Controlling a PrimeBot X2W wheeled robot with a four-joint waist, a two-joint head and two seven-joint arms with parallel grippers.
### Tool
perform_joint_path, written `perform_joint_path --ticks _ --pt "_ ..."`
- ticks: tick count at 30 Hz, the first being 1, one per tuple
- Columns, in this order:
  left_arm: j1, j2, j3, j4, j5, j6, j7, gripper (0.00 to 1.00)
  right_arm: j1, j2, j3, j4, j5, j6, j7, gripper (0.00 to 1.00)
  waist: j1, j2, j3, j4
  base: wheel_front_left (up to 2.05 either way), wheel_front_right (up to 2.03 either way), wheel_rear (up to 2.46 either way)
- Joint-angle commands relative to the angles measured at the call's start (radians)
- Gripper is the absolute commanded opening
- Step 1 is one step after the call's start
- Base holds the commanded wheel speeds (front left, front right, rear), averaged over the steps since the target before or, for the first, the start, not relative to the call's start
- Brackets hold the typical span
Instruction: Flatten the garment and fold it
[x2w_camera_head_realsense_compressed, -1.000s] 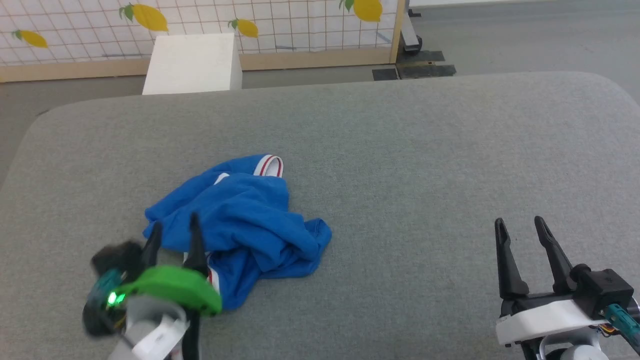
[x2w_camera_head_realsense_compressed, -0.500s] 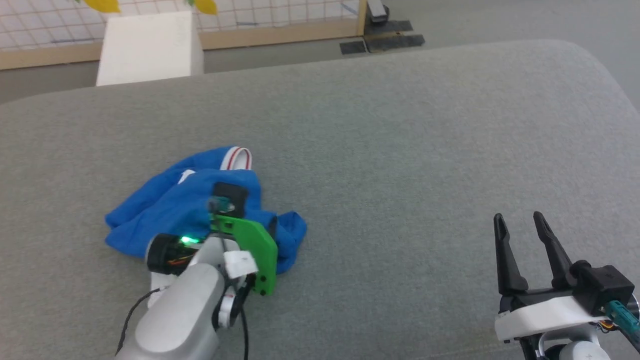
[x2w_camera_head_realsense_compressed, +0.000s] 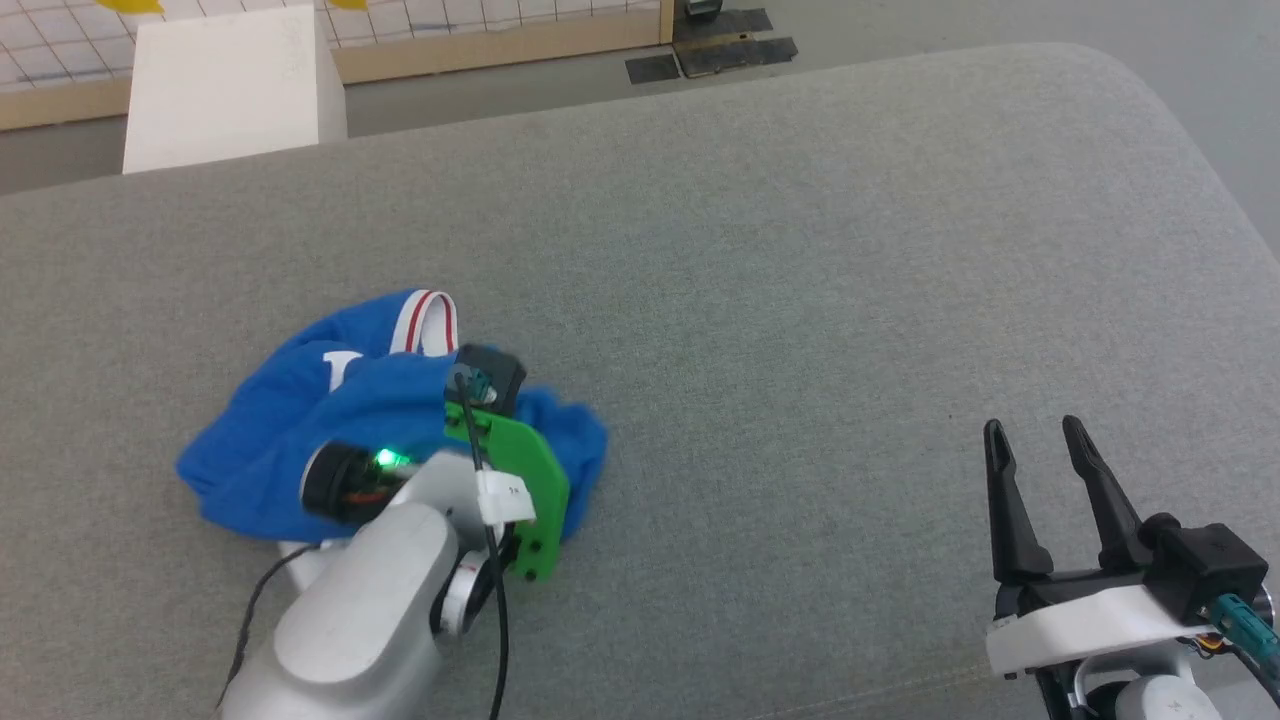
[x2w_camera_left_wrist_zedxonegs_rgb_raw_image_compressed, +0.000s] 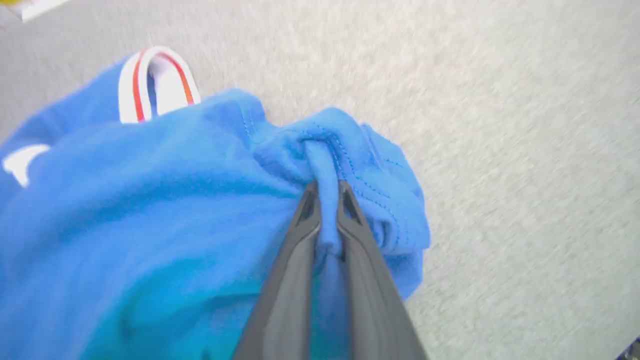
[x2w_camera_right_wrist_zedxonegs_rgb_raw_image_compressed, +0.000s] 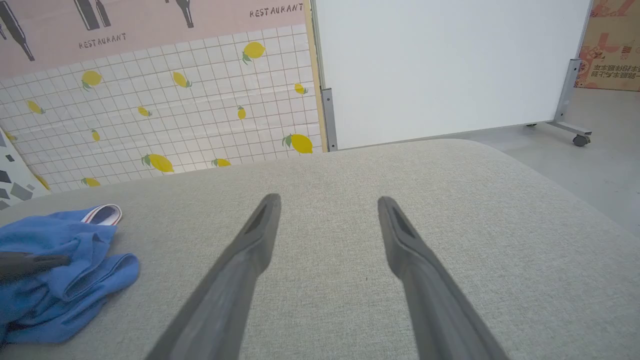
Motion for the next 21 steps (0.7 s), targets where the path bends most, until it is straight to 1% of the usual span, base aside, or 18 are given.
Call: perform_joint_path --ticks 1,2,4,6,9,11,13,16,18,19,20,21 --pt "-0.024 -0.014 0.008 -0.019 0.02 -0.012 -0.077 0.0 -0.012 0.001 0.0 0.002 0.002 -0.002 -0.005 1.0 0.0 0.0 -0.011 0.003 0.0 0.0 0.0" --pt "-0.03 -0.024 0.01 -0.024 0.024 -0.019 -0.12 0.0 -0.01 0.001 -0.001 0.003 0.0 -0.002 -0.005 1.0 0.0 0.0 -0.017 0.005 0.0 0.0 0.0" --pt "-0.045 -0.054 0.001 -0.039 0.027 -0.054 -0.207 0.0 -0.006 0.001 -0.002 0.006 -0.003 -0.002 -0.005 1.0 0.0 0.0 -0.029 0.008 0.0 0.0 0.0" --pt "-0.056 -0.086 -0.027 -0.05 0.028 -0.11 -0.271 0.0 -0.005 0.001 -0.001 0.008 -0.004 -0.002 -0.005 1.0 0.0 0.0 -0.041 0.01 0.0 0.0 0.0" --pt "-0.058 -0.142 -0.089 -0.059 0.014 -0.209 -0.342 0.0 -0.002 0.001 -0.002 0.009 -0.004 -0.002 -0.005 1.0 0.0 0.0 -0.053 0.014 0.0 0.0 0.0" --pt "-0.05 -0.169 -0.148 -0.059 0.0 -0.252 -0.361 0.0 0.0 0.001 -0.003 0.008 -0.004 -0.002 -0.005 1.0 0.0 0.0 -0.057 0.016 0.0 0.0 0.0" --pt "-0.04 -0.184 -0.214 -0.057 -0.019 -0.271 -0.367 0.0 0.0 0.001 -0.006 0.007 -0.005 -0.002 -0.005 1.0 0.0 0.0 -0.057 0.019 0.0 0.0 0.0" --pt "-0.025 -0.191 -0.302 -0.025 -0.045 -0.278 -0.351 0.0 0.001 0.001 -0.013 0.002 -0.005 -0.002 -0.005 1.0 0.0 0.0 -0.051 0.024 0.0 0.0 0.0" --pt "-0.014 -0.191 -0.343 0.006 -0.07 -0.279 -0.34 0.0 0.0 0.001 -0.016 0.001 -0.005 -0.002 -0.005 1.0 0.0 0.0 -0.046 0.027 0.0 0.0 0.0" --pt "-0.011 -0.19 -0.362 0.022 -0.083 -0.28 -0.338 0.13 0.0 0.001 -0.017 0.0 -0.005 -0.002 -0.005 1.0 0.0 0.0 -0.043 0.028 0.0 0.0 0.0" --pt "-0.009 -0.186 -0.378 0.039 -0.097 -0.28 -0.334 0.77 -0.001 0.001 -0.017 0.0 -0.005 -0.002 -0.005 1.0 0.0 0.0 -0.04 0.03 0.0 0.0 0.0" --pt "-0.008 -0.184 -0.388 0.055 -0.113 -0.28 -0.334 1.0 -0.002 0.001 -0.018 0.0 -0.005 -0.002 -0.005 1.0 0.0 0.0 -0.038 0.032 0.0 0.0 0.0"
